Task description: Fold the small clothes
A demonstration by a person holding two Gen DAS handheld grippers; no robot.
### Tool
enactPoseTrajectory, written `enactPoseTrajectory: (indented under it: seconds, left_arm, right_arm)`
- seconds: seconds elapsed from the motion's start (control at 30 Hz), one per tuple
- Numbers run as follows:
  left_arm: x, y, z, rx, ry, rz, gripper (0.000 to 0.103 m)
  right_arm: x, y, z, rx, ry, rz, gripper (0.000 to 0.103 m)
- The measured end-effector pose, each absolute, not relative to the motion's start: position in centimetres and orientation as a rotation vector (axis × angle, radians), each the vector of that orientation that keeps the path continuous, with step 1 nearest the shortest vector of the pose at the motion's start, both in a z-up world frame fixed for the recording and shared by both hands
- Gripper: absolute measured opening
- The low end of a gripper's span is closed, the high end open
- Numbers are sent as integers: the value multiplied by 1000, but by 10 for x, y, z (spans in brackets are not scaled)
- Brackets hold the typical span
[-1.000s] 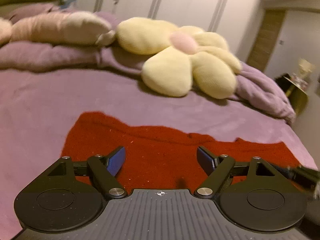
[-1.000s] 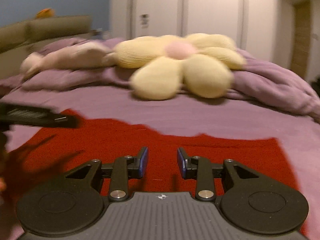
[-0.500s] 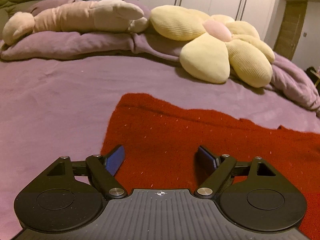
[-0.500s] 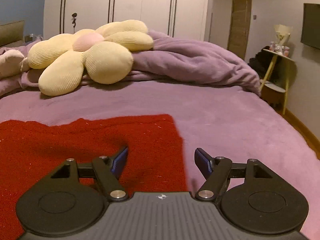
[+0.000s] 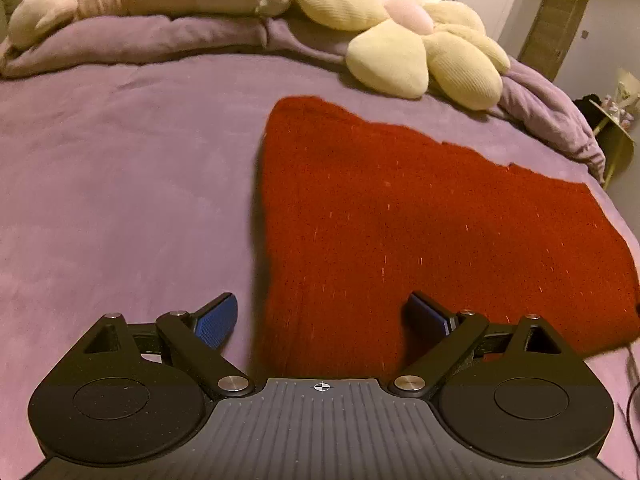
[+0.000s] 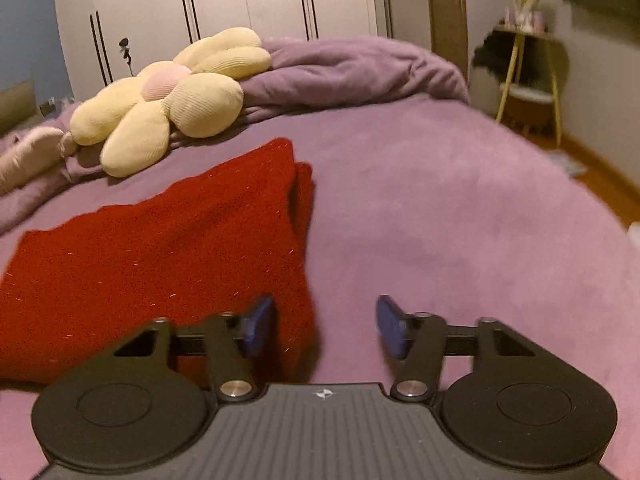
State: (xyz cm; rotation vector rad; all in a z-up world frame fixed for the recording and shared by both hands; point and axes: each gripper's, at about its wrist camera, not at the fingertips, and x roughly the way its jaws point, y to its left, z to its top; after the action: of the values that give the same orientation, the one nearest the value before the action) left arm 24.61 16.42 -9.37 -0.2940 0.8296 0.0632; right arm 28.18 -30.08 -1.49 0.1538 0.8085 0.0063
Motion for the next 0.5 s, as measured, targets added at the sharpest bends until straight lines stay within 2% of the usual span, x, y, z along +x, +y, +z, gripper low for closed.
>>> enactPoseTrajectory:
  seconds: [0.03,0.23,0.3,0.37,0.5]
  left_arm:
    - [241,165,-91,-305,822,64,96]
    - [228,174,-91,-424,832,19,93]
    - [231,174,-91,-438,837,20,88]
    - [236,175,-88,-457,845,22,82]
    - [241,171,-85,-430,857,50,76]
  right_arm:
    - [280,-301,-14,162,811,15,48]
    - [295,-298,-21,284,915,143,47]
    - [298,-297,-24,301,923,131,37]
    - [296,-295,-20,311,907,135,16]
    - [288,-297,-7,402,857,131,13]
